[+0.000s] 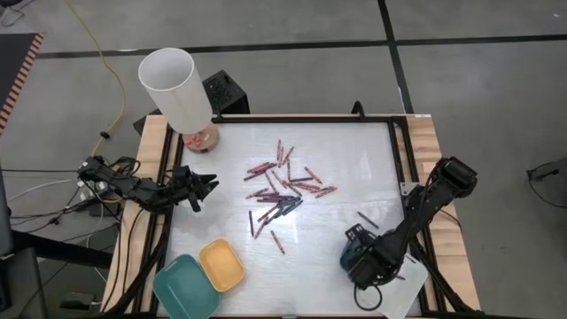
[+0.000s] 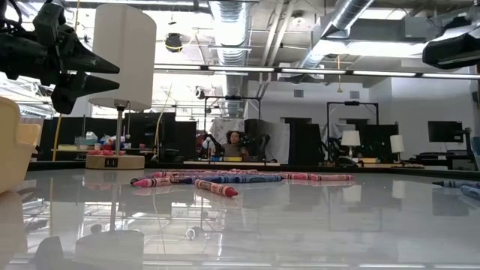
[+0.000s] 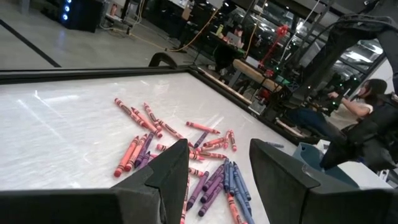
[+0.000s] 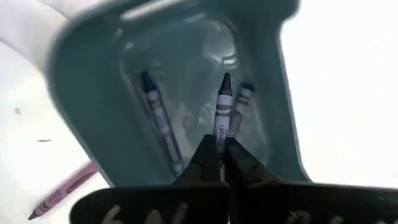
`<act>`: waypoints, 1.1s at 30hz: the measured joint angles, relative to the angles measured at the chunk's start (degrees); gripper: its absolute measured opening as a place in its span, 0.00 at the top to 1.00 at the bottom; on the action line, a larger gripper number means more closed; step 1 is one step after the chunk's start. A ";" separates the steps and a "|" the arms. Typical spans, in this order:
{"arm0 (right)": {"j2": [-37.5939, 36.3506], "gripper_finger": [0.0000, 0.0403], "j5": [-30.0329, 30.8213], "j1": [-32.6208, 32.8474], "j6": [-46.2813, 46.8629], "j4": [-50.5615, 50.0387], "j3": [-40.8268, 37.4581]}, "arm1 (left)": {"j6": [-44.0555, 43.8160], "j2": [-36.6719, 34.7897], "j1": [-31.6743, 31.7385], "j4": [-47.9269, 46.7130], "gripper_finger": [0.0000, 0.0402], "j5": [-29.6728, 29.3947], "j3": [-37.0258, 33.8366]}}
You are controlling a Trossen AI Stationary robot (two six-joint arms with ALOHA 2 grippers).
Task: Sort crayons
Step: Put the blue crayon into the dark blue bin
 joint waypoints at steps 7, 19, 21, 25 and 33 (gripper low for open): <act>0.11 0.99 -0.60 -0.13 -1.19 1.14 0.00 | 0.07 -0.01 0.00 0.00 0.60 0.00 -0.01; 0.11 0.85 -0.58 -0.13 0.25 1.23 0.00 | 0.09 -0.02 0.00 0.00 0.60 0.00 0.00; 0.11 0.85 -0.56 -0.13 1.86 1.23 0.00 | 0.10 -0.02 0.01 0.00 0.60 0.00 -0.01; 0.13 0.85 -0.58 -0.13 6.59 0.75 0.79 | 0.12 -0.01 0.01 0.00 0.60 0.01 0.00; 0.11 0.85 -0.69 -2.08 15.09 -8.00 10.45 | 0.12 -0.01 0.01 0.00 0.60 -0.06 0.00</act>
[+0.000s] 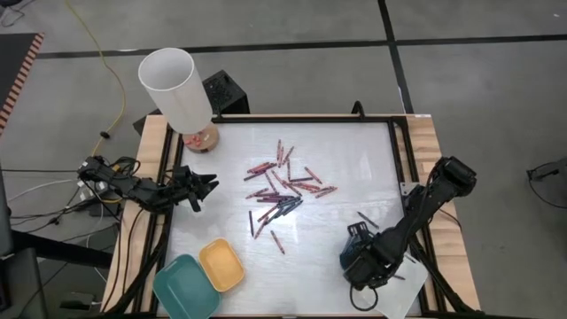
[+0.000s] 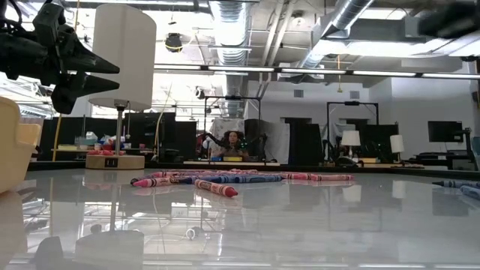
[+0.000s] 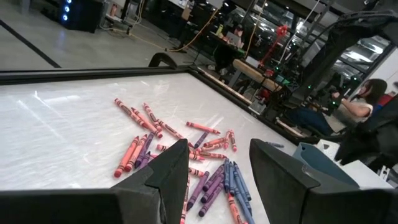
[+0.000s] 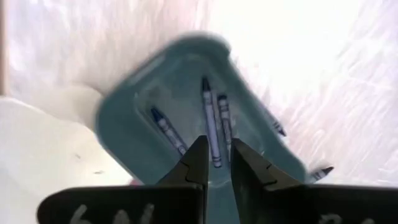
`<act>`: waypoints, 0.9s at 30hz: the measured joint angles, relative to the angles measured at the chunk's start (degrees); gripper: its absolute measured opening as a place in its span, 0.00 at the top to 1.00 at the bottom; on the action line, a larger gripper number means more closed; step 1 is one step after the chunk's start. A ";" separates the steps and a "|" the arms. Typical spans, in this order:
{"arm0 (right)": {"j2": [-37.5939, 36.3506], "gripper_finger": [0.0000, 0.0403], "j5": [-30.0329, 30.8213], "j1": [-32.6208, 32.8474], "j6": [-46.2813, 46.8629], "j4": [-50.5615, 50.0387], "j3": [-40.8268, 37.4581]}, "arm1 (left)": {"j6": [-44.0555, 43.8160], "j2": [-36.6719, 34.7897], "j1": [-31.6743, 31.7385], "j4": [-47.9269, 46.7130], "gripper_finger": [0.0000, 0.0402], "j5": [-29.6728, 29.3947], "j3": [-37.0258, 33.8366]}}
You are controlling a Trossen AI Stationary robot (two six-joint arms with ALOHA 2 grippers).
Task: Sort crayons
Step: Put the blue crayon into the dark blue bin
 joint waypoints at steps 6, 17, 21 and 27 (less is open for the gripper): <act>0.00 0.88 2.94 -5.94 -2.72 -2.75 7.10 | 0.00 -0.01 0.00 -0.04 0.60 -0.79 -0.01; 0.00 1.00 -7.47 -22.53 -15.37 -5.87 7.80 | 0.04 -0.01 0.00 -0.04 0.60 -0.81 0.00; 0.00 1.00 -13.47 -28.00 -13.47 -8.03 7.80 | 0.62 -0.01 -0.01 -0.04 0.60 -0.81 0.00; 0.02 1.00 -16.75 -29.35 -21.67 -7.52 7.80 | 2.34 0.01 -0.01 -0.04 0.60 -0.85 0.00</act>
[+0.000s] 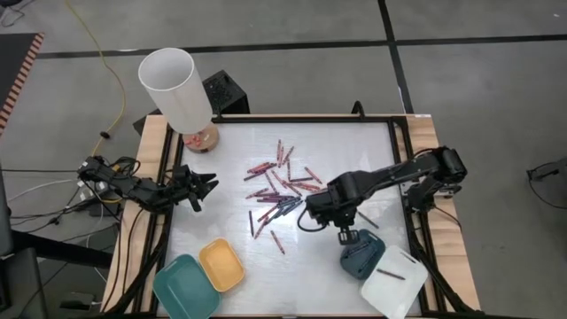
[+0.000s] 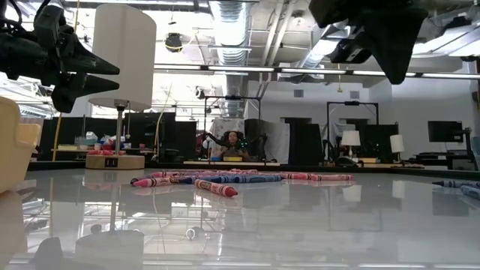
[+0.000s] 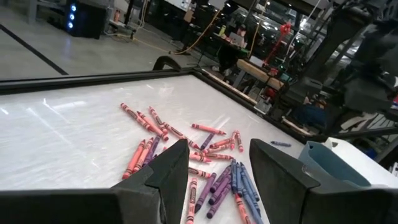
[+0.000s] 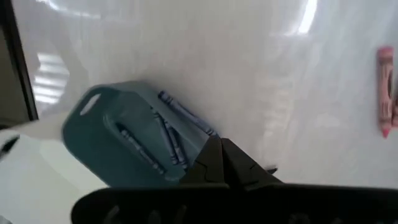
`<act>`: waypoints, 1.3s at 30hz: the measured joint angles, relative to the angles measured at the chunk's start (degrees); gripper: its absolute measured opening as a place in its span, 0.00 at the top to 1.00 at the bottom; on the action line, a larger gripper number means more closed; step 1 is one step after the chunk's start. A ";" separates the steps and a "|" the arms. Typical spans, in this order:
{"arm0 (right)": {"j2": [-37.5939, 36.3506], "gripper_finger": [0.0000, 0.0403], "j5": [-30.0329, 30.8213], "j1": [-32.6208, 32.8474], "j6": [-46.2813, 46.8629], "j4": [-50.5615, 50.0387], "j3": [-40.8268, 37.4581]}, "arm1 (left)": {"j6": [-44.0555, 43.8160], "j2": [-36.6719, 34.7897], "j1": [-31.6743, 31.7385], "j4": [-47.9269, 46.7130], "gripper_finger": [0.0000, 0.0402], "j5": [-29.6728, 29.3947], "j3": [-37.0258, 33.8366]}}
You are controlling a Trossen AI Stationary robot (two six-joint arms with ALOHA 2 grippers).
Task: Sort crayons
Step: Put the blue crayon into the dark blue bin
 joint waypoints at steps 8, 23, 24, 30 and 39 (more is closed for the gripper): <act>5.23 1.00 -2.40 -0.64 -5.84 -2.39 -0.76 | 0.28 0.01 0.00 0.00 0.60 -0.14 0.00; 15.94 1.00 -4.22 -1.20 -20.51 -6.09 -0.79 | 0.44 -0.01 0.01 0.00 0.60 -0.17 -0.02; 16.00 1.00 -4.21 -1.30 -20.82 -6.13 -0.79 | 0.44 -0.01 -0.01 0.00 0.60 -0.17 0.00; 15.97 1.00 -2.26 -2.14 -21.20 -5.27 -0.97 | 0.40 -0.01 -0.01 0.00 0.60 -0.15 -0.01; 15.96 1.00 -1.99 -1.97 -19.21 -2.47 -8.29 | 0.35 -0.01 -0.01 0.02 0.60 0.50 0.00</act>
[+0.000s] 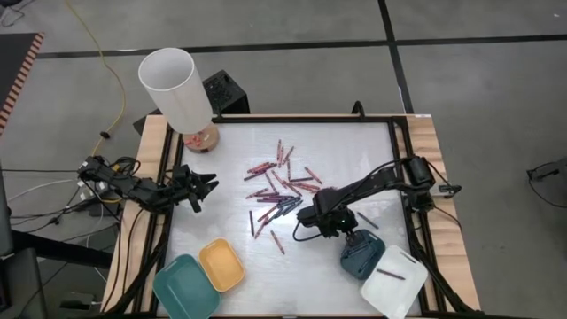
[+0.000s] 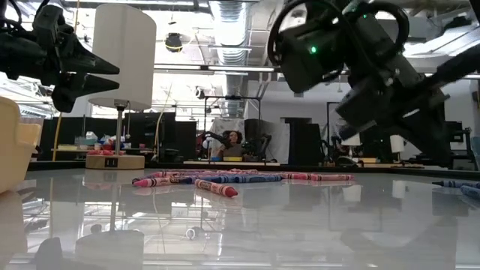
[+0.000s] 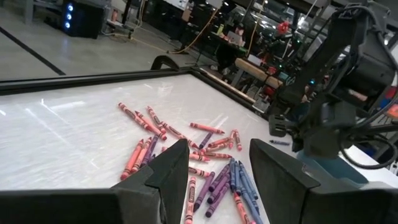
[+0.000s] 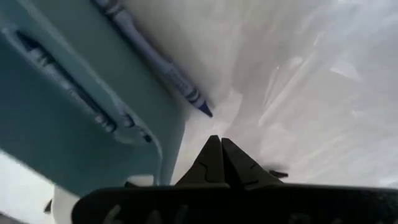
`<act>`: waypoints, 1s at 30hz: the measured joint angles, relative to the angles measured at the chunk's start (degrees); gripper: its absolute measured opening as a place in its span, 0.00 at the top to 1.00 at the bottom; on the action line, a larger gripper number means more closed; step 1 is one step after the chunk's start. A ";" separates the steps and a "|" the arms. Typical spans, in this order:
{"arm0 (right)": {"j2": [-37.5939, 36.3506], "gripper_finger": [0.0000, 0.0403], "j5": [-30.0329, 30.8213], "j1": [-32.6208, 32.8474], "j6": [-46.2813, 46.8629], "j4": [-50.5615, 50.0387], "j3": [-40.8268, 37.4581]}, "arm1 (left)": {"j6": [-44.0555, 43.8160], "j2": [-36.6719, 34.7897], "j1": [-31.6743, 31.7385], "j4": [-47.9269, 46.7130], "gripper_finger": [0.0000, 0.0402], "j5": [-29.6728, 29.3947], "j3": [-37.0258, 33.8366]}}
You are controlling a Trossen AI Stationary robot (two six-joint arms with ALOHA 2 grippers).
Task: Sort crayons
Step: Put the blue crayon into the dark blue bin
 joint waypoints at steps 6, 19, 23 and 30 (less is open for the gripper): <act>-0.02 1.00 0.00 -0.02 0.40 3.01 -2.18 | -0.14 0.01 0.01 0.00 0.60 -0.01 -0.01; -0.02 1.00 -0.54 -0.02 0.22 5.48 -5.32 | -0.15 0.02 0.01 0.00 0.60 -0.02 0.00; -0.02 1.00 -1.63 0.04 -0.59 6.73 -5.32 | -0.16 0.01 0.00 0.00 0.60 0.00 0.00; -0.02 1.00 -1.73 -0.09 -0.94 7.48 -5.35 | -0.35 0.01 0.02 -0.01 0.60 0.00 -0.01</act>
